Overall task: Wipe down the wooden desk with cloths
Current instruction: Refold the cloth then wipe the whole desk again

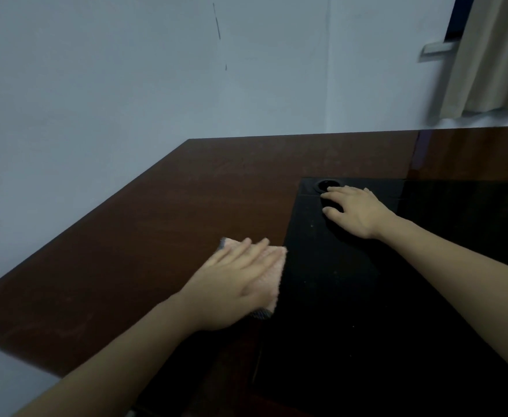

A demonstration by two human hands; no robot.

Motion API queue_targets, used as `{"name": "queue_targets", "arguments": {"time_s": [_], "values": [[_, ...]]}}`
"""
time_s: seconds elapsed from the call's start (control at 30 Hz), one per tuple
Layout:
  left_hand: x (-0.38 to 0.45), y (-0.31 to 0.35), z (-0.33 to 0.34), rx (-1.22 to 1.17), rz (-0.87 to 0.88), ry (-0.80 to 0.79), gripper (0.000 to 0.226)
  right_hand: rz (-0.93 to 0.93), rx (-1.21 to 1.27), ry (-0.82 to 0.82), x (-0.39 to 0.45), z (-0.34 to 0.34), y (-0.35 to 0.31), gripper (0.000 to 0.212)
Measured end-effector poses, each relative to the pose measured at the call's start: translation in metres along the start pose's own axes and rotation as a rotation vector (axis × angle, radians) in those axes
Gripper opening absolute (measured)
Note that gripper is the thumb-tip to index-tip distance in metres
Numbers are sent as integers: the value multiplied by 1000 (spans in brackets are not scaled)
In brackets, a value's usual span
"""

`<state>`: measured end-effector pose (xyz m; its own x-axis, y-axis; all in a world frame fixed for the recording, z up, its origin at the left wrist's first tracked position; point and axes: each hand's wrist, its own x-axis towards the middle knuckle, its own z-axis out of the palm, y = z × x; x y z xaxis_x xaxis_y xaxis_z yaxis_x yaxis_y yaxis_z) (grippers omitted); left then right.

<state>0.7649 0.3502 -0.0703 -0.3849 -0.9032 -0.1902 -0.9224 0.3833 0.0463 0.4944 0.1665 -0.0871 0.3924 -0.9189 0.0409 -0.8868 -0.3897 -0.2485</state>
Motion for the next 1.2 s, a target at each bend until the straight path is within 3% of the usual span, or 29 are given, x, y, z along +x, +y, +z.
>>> {"name": "queue_targets", "arguments": {"time_s": [0.1, 0.3, 0.4, 0.63, 0.73, 0.87, 1.0, 1.2], "values": [[20, -24, -7, -47, -144, -14, 79, 5, -5, -3, 0, 0, -2, 52], [80, -15, -17, -106, -271, 22, 67, 10, 5, 8, -2, -2, -3, 52], [92, 11, -19, -116, -222, 12, 67, 11, 5, 11, -3, -2, -5, 52], [34, 47, 1, -29, 204, 5, 66, 5, 5, 7, -3, 1, -3, 52], [21, 28, 1, -28, 159, -5, 66, 2, 1, 7, -1, 1, -2, 53], [46, 5, -9, -53, -48, 1, 74, 4, 8, 18, 0, 0, -3, 52], [88, 23, -11, -105, -184, 43, 68, 0, 3, 25, 1, -1, -3, 52], [84, 78, -5, -99, -44, 34, 68, -6, 10, 31, 1, 1, -1, 52]]}}
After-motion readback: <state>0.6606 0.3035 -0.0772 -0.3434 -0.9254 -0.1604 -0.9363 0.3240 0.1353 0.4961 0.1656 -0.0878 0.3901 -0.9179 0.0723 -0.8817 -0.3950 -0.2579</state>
